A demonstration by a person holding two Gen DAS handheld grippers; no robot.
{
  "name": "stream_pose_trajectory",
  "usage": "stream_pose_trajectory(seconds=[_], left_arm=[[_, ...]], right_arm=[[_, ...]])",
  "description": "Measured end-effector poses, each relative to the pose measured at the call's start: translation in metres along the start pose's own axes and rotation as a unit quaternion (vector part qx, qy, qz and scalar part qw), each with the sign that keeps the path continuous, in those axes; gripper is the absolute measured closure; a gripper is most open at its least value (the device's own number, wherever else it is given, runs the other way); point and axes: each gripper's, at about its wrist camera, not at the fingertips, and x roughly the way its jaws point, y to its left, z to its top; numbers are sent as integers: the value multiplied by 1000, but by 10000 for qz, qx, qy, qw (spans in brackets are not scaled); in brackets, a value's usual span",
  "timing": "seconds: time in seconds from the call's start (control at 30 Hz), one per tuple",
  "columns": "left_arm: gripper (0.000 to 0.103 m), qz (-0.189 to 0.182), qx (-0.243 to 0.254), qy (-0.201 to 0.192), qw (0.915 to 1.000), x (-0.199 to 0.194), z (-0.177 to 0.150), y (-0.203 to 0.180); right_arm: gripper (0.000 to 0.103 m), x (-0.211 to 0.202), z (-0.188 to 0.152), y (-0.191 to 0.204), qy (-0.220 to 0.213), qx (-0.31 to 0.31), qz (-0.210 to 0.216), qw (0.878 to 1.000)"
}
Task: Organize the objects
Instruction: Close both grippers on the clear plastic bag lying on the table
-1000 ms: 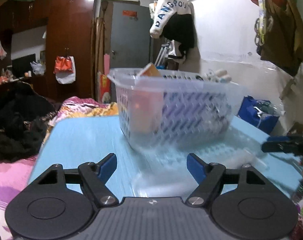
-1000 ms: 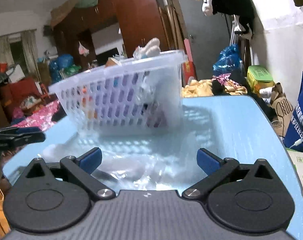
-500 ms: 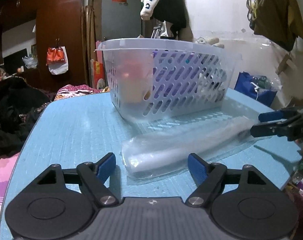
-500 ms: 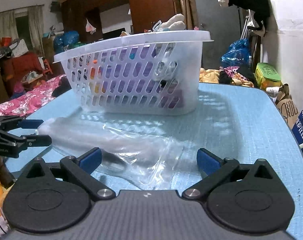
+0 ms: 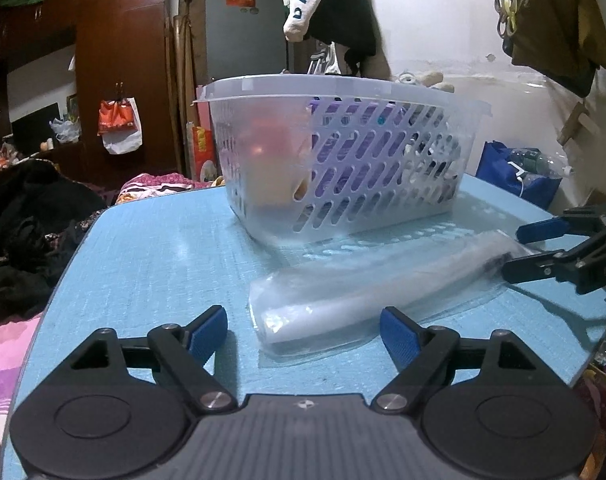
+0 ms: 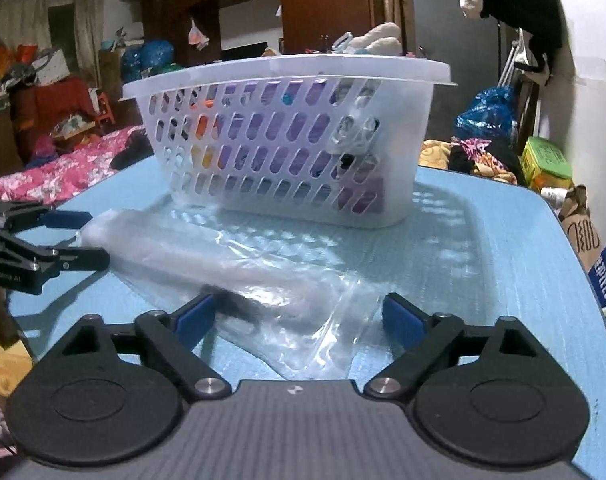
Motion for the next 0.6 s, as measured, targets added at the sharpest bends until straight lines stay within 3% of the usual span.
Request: stream_pose_trajectory(seconds=[0.2, 0.37, 0.47, 0.5, 0.6], left_arm=[[17, -85, -69, -16, 9999, 2, 2, -1], [35, -29, 122, -94, 9999, 3, 2, -13], [51, 84, 383, -183, 9991, -1, 1, -20], [64, 104, 438, -196, 9988, -2, 1, -21], [69, 177, 623, -241, 9976, -4, -1, -27]], right_arm=[[25, -3, -2, 4, -53, -167, 49, 9998], [41, -6, -4, 5, -163, -221, 132, 9995], [52, -9, -7, 6, -233, -259, 171, 9992], [55, -10, -7, 6, -244, -268, 182, 9992], [63, -11, -7, 7, -249, -296, 186, 9991]])
